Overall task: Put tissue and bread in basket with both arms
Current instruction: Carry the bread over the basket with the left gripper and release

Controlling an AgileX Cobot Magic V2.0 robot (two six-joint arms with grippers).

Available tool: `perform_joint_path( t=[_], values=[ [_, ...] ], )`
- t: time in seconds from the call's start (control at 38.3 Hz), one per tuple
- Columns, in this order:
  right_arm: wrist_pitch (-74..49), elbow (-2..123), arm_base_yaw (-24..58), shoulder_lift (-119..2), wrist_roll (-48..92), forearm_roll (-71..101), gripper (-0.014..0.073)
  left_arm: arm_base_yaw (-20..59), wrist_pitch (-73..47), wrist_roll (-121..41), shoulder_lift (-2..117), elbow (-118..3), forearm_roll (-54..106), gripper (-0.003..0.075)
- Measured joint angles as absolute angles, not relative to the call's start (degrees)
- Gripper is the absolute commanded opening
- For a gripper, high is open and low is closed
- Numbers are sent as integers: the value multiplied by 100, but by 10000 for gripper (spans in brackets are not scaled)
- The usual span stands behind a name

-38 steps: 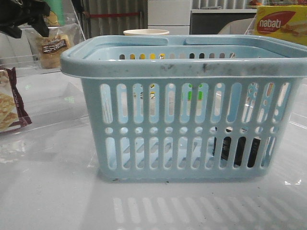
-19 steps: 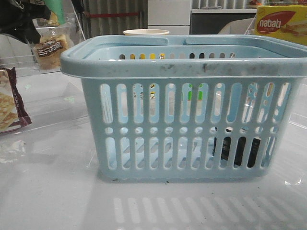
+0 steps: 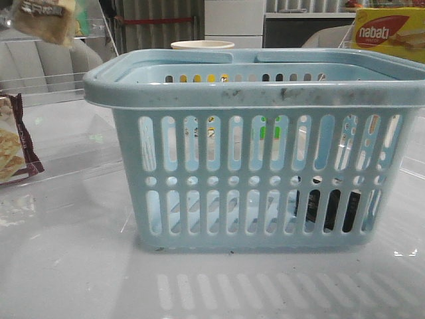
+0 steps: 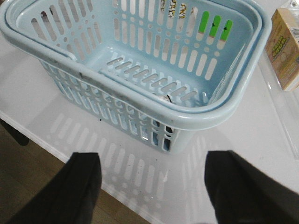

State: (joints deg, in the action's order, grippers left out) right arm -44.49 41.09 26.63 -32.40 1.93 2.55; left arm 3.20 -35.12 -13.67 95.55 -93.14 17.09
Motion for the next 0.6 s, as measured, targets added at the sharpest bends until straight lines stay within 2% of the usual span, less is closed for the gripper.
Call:
perform_joint_path(
  t=[0.21, 0.6],
  values=[
    [-4449, 4109, 2663, -3240, 193, 255, 570, 803, -4069, -1367, 8712, -9314, 1698, 91],
    [-4449, 4109, 2663, -3240, 193, 255, 570, 2907, -4331, -1367, 8408, -9314, 1698, 91]
  ],
)
